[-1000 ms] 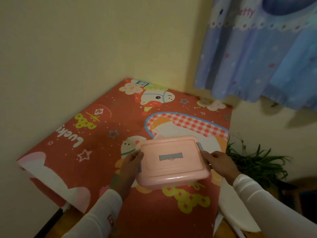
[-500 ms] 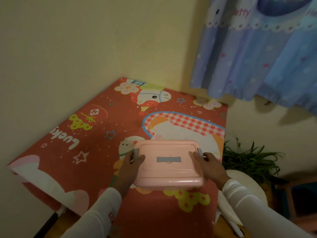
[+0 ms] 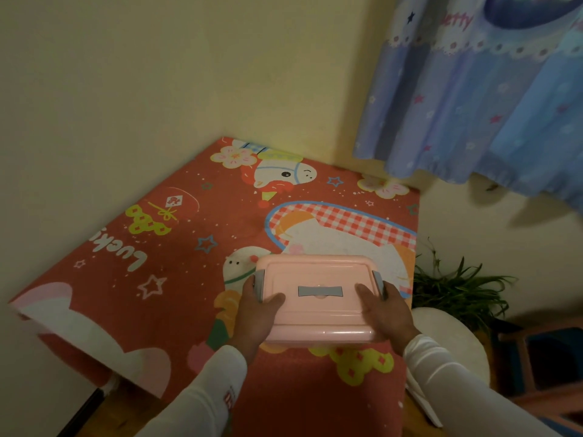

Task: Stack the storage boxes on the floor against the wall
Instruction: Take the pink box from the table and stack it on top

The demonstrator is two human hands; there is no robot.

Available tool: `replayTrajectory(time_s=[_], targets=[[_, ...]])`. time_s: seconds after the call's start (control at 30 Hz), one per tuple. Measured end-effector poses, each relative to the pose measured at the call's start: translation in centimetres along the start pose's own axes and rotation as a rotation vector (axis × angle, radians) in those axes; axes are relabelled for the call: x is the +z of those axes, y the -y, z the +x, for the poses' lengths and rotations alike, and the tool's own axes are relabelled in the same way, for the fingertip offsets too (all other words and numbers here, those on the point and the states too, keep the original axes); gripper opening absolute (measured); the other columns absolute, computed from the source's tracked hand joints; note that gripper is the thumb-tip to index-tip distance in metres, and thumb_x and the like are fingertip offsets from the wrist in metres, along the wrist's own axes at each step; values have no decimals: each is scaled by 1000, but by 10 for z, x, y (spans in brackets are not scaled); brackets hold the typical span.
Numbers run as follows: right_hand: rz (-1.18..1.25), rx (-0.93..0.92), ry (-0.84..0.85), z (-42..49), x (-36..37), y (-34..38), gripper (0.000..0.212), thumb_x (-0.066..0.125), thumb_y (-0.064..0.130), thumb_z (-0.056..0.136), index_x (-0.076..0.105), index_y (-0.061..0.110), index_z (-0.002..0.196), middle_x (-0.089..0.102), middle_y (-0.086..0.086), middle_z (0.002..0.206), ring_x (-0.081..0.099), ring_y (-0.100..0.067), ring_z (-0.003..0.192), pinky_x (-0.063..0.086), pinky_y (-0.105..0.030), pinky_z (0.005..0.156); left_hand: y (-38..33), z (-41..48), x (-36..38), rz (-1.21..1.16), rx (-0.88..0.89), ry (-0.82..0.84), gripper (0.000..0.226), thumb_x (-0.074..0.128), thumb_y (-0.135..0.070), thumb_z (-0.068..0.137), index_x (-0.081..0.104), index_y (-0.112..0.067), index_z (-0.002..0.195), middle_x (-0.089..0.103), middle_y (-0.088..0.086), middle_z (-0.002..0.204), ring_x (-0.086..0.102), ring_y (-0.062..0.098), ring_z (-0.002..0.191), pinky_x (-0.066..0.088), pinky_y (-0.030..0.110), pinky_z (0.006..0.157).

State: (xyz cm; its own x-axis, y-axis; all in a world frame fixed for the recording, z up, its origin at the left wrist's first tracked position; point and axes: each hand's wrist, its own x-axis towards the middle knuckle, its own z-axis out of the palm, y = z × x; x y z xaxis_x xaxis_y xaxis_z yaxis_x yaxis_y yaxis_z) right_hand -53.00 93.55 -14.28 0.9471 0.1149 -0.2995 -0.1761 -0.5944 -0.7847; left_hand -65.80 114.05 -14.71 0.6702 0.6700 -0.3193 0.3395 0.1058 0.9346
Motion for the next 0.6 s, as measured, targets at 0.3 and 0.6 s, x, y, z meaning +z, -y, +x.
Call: replayTrajectory(time_s=[0.3, 0.6], targets=[[-15, -16, -108, -31, 11, 16, 59, 64, 48, 86, 48, 14, 132, 59, -3, 111, 54, -22, 96, 46, -36, 82, -2, 0, -28, -36, 55, 45, 64, 71, -12, 81, 42, -24, 137, 54, -8, 105, 51, 17, 99, 40, 32, 81], [-22, -106, -69, -72, 39, 42, 52, 64, 48, 85, 52, 16, 124, 63, -4, 106, 57, -19, 86, 45, -35, 81, 1, -23, -89, -71, 97, -20, 63, 73, -10, 78, 46, -19, 134, 59, 2, 119, 57, 20, 105, 46, 37, 90]])
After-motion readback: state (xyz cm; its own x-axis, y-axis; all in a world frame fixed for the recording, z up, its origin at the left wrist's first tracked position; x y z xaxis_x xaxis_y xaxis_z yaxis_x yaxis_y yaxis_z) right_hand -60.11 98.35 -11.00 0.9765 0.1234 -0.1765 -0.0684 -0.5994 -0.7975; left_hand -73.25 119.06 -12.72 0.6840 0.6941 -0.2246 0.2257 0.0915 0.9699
